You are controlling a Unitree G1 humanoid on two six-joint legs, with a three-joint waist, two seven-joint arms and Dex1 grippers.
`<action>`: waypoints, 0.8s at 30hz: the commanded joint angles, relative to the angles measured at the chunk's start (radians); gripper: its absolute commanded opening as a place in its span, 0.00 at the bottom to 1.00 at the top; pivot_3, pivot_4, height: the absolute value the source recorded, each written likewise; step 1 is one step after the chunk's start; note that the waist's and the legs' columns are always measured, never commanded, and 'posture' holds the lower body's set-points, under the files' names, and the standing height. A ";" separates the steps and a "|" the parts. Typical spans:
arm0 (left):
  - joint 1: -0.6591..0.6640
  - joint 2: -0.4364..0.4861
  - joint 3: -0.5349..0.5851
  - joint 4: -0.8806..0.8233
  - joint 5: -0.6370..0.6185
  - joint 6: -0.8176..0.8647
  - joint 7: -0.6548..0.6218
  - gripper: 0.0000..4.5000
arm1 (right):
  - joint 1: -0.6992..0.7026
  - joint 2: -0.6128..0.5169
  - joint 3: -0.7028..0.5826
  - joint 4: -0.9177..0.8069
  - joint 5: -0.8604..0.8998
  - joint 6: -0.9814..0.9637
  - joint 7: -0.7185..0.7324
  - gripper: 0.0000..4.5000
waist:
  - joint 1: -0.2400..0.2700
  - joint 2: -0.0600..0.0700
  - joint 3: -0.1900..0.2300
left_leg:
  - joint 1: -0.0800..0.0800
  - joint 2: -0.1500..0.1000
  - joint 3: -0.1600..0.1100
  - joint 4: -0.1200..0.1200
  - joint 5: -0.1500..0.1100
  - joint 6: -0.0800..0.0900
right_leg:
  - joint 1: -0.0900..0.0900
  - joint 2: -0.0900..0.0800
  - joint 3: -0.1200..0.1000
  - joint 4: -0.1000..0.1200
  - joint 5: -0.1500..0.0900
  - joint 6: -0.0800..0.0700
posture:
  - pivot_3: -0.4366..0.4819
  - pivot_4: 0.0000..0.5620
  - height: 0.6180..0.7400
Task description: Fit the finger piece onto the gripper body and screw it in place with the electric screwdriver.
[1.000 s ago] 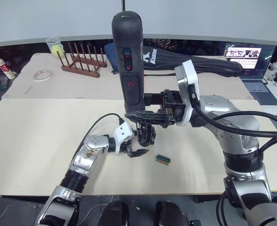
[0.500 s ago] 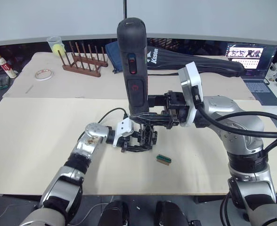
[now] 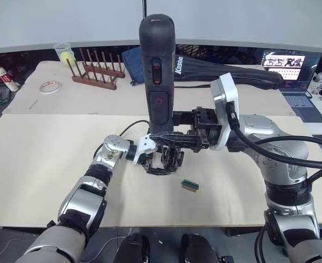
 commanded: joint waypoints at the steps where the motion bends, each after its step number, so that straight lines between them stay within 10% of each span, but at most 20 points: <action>1: 0.087 0.047 0.024 -0.183 -0.019 0.091 0.026 1.00 | -0.016 0.012 -0.020 -0.030 0.022 -0.028 0.012 0.43 | -0.006 0.000 0.000 | 0.000 0.000 0.000 0.000 0.000 0.000 | 0.000 0.000 0.000 0.000 0.000 0.000 | 0.48 0.27 1.00; 11: 0.451 0.026 0.048 -0.829 -0.021 0.489 0.399 1.00 | -0.024 0.027 -0.014 -0.005 0.001 -0.044 0.039 0.43 | -0.002 0.000 0.000 | 0.000 0.001 0.000 0.000 0.000 0.000 | 0.000 0.000 0.001 0.001 0.000 0.000 | 0.48 0.27 1.00; 24: 0.480 -0.031 0.009 -0.858 -0.014 0.526 0.570 1.00 | -0.024 0.026 -0.003 0.010 -0.045 -0.078 0.066 0.43 | 0.002 0.000 0.000 | 0.000 0.000 0.000 0.000 0.001 -0.001 | 0.000 0.000 0.000 0.000 0.000 0.000 | 0.48 0.27 1.00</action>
